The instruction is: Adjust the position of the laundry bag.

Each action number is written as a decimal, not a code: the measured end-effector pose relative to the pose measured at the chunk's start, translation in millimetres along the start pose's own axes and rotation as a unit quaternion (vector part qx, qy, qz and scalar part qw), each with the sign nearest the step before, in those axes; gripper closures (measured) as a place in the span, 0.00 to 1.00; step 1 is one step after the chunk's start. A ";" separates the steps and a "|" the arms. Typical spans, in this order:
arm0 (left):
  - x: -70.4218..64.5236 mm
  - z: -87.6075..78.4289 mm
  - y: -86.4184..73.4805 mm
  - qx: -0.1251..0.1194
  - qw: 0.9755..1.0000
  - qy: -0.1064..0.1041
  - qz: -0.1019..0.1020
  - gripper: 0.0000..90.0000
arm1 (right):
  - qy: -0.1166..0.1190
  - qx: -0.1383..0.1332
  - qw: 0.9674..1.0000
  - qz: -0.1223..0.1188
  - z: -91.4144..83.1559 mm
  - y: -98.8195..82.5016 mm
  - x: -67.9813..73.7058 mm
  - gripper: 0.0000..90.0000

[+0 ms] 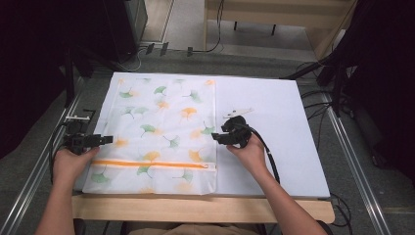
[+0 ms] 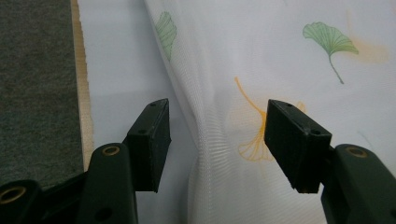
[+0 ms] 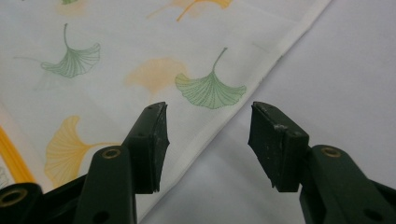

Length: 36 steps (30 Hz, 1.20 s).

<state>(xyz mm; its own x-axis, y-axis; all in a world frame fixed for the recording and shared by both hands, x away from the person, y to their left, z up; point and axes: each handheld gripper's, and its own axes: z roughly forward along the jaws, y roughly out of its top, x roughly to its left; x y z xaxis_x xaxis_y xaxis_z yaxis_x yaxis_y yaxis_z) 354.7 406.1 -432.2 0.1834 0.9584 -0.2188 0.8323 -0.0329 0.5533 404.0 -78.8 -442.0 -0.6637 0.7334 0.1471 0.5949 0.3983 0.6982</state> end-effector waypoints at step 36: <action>-6.6 4.7 0.3 0.011 1.000 -0.003 -0.008 0.95 | -0.025 0.032 0.999 -0.020 36.4 0.9 14.2 0.99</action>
<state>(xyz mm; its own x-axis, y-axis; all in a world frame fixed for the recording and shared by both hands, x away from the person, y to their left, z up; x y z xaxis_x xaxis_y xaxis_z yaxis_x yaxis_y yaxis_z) 356.2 398.4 -434.3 0.1732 0.9569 -0.2333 0.8461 -0.0234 0.5325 411.6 -47.9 -464.8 -0.6649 0.7421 0.0846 0.5974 0.4603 0.6567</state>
